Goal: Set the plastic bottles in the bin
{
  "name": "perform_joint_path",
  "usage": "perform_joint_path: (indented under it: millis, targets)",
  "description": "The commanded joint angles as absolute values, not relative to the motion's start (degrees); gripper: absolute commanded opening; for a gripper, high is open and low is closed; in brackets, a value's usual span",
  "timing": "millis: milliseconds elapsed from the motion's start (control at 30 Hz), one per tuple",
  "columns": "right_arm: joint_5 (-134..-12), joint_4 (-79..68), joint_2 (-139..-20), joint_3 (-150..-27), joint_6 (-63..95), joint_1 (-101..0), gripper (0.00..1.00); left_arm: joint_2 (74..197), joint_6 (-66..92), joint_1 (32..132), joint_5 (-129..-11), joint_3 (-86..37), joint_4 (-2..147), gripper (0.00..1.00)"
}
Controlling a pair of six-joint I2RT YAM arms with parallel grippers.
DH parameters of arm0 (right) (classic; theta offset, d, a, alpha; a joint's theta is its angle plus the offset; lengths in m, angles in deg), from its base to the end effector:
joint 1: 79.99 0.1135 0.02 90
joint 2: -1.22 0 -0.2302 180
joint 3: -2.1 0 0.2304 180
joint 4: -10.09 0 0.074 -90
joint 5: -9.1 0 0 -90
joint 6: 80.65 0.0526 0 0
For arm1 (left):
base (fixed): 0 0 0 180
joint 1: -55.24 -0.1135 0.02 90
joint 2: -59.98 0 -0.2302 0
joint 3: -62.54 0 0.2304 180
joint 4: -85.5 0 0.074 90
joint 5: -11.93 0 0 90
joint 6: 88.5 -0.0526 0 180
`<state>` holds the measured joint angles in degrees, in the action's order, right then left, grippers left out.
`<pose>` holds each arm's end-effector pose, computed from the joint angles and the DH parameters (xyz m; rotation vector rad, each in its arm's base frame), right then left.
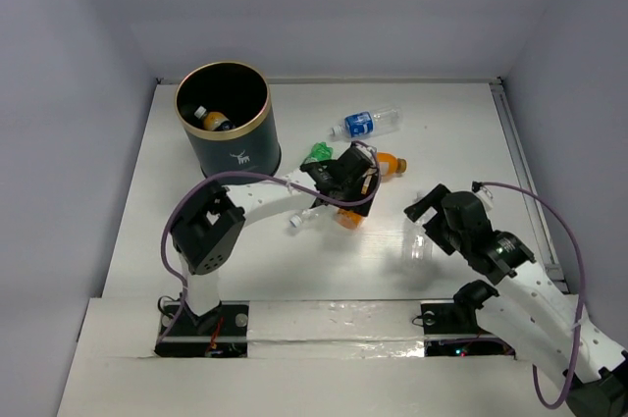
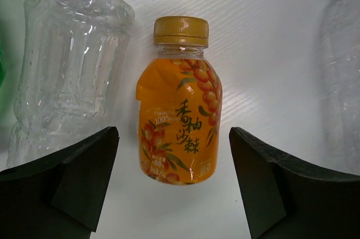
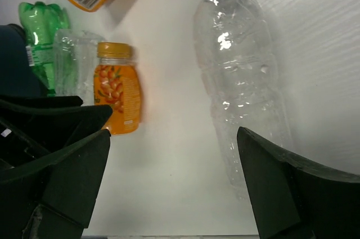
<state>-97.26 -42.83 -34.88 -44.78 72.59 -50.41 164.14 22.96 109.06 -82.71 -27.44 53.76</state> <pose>0.1401 0.0625 0.2087 0.8134 2.1779 0.5158 0.2323 -0.3104 0.1894 0.6400 2.3492 -0.5238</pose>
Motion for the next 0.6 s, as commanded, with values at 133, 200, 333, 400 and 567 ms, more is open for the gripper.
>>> perform_joint_path:
  millis: [133,200,333,400,567]
  targets:
    - [-99.45,-45.61,-39.46,-46.03,72.63,-51.34,1.00,166.32,21.02,109.38,-85.45,-31.48,56.17,0.78]
    - [-99.45,-45.52,-43.05,-47.00,72.02,-51.34,1.00,167.20,21.01,109.38,-85.36,-31.65,56.52,0.78]
    - [-100.33,-45.96,-47.73,-48.67,71.66,-52.48,1.00,167.91,21.10,109.38,-84.48,-31.04,57.57,0.78]
    - [-100.77,-46.14,-49.57,-49.46,71.23,-53.01,1.00,168.09,21.19,109.38,-84.13,-30.51,58.19,0.77]
    - [-100.77,-46.75,-57.21,-52.10,69.47,-54.14,1.00,168.26,21.63,109.38,-82.56,-29.02,59.85,0.74]
